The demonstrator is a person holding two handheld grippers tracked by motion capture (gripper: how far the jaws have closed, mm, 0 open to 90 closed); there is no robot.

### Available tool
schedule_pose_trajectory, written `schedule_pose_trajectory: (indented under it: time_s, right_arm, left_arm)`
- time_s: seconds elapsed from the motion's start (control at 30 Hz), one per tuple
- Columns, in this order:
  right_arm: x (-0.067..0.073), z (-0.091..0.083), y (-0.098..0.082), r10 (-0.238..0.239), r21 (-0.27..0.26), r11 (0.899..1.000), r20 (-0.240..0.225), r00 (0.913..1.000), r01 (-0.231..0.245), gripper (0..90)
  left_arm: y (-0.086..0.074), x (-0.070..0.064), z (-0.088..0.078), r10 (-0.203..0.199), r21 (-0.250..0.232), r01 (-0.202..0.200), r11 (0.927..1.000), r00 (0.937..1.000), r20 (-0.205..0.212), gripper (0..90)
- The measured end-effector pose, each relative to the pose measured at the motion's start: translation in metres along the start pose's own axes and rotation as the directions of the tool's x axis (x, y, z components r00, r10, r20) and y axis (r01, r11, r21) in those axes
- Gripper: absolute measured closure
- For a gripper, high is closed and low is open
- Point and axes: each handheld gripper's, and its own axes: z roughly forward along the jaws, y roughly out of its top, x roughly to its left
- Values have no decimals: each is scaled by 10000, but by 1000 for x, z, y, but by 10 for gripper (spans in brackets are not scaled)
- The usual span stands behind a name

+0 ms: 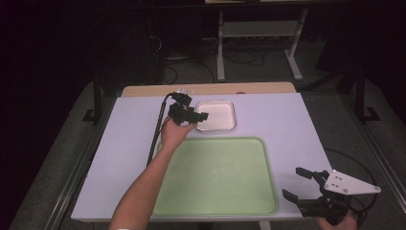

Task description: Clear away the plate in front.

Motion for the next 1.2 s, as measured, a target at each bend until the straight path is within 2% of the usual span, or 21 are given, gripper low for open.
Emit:
schedule_pose_trajectory:
  time_s: [0.03,0.13,0.2,0.33,0.47,0.67,0.7,0.8,0.9,1.03,1.1,1.2]
  right_arm:
    - [0,0,0,6,-2,10000,24,10000,-6,152]
    - [-2,-1,1,14,-65,10000,85,10000,-14,152]
    - [-3,-2,1,47,-77,10000,99,9999,-46,152]
    - [-4,-3,0,84,-154,9998,137,9999,-82,152]
    - [-4,-2,0,76,-117,9999,108,9999,-75,152]
    - [-5,-3,0,80,-149,9999,89,9999,-78,152]
    - [-5,-3,0,93,-150,9998,82,9999,-92,152]
    - [-5,-4,0,109,-166,9998,72,9999,-107,152]
    - [-5,-3,0,97,-164,9998,42,9999,-96,152]
    - [-5,-3,0,112,-167,9998,42,9999,-111,152]
    - [-5,-4,0,125,-165,9998,66,9999,-124,152]
    - [-5,-4,0,91,-194,9998,95,9999,-89,152]
  left_arm:
    - [2,2,3,-132,78,132,9999,9999,-32,312]
    - [8,5,12,-163,338,170,9993,9997,-198,312]
    - [11,8,19,-420,432,431,9981,9988,-260,312]
    - [15,13,33,-566,612,603,9963,9966,-606,313]
    - [18,21,44,-871,773,951,9925,9911,-1008,319]
    - [15,31,57,-1212,1113,1367,9843,9834,-1351,345]
    - [14,33,59,-1336,1196,1514,9812,9803,-1454,352]
    - [12,38,62,-2140,1036,2341,9667,9611,-1748,397]
    - [11,40,66,-2416,946,2629,9602,9512,-1920,434]
    - [8,41,70,-2555,1043,2818,9538,9433,-2117,498]
    - [7,41,72,-2351,1249,2680,9553,9446,-2290,551]
    - [7,40,73,-2295,1226,2654,9563,9412,-2478,616]
